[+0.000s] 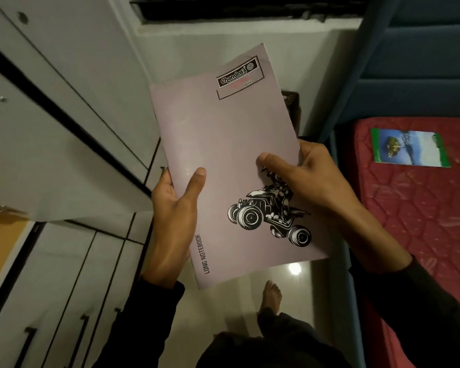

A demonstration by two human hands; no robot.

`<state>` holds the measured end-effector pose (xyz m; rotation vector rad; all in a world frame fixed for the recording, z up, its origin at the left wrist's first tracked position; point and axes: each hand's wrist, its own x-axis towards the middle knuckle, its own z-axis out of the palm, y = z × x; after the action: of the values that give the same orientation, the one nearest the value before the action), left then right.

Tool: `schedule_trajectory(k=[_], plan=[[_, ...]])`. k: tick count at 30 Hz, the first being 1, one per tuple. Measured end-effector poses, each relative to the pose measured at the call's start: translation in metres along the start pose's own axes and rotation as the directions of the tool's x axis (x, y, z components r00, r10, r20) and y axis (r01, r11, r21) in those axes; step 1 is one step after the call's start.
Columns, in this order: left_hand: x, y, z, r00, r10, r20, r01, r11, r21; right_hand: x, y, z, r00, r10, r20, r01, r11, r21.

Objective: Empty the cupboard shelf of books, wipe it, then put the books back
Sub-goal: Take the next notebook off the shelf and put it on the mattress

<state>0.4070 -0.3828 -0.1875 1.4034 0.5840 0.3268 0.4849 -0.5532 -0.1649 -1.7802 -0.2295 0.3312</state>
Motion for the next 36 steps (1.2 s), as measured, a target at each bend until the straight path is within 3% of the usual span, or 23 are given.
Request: schedule_trajectory(k=[9,17,25,36], plan=[[0.038,-0.018,0.107,0.974,-0.102,0.2,0.093,0.994,0.052,0.024,0.039,-0.091,0.972,0.095,-0.215,-0.09,0.995,0.032],[0.091,-0.028,0.183,0.882,-0.161,0.443,0.113,0.985,0.131,0.046,0.062,-0.143,0.89,0.178,-0.42,-0.158,0.984,0.082],[0.165,-0.037,0.255,0.757,-0.22,0.616,0.115,0.972,0.205,0.094,0.081,-0.177,0.742,0.335,-0.581,-0.227,0.941,0.253],[0.201,-0.082,0.357,0.489,-0.405,0.773,0.018,0.89,0.455,0.089,0.131,-0.207,0.5,0.601,-0.623,-0.14,0.766,0.627]])
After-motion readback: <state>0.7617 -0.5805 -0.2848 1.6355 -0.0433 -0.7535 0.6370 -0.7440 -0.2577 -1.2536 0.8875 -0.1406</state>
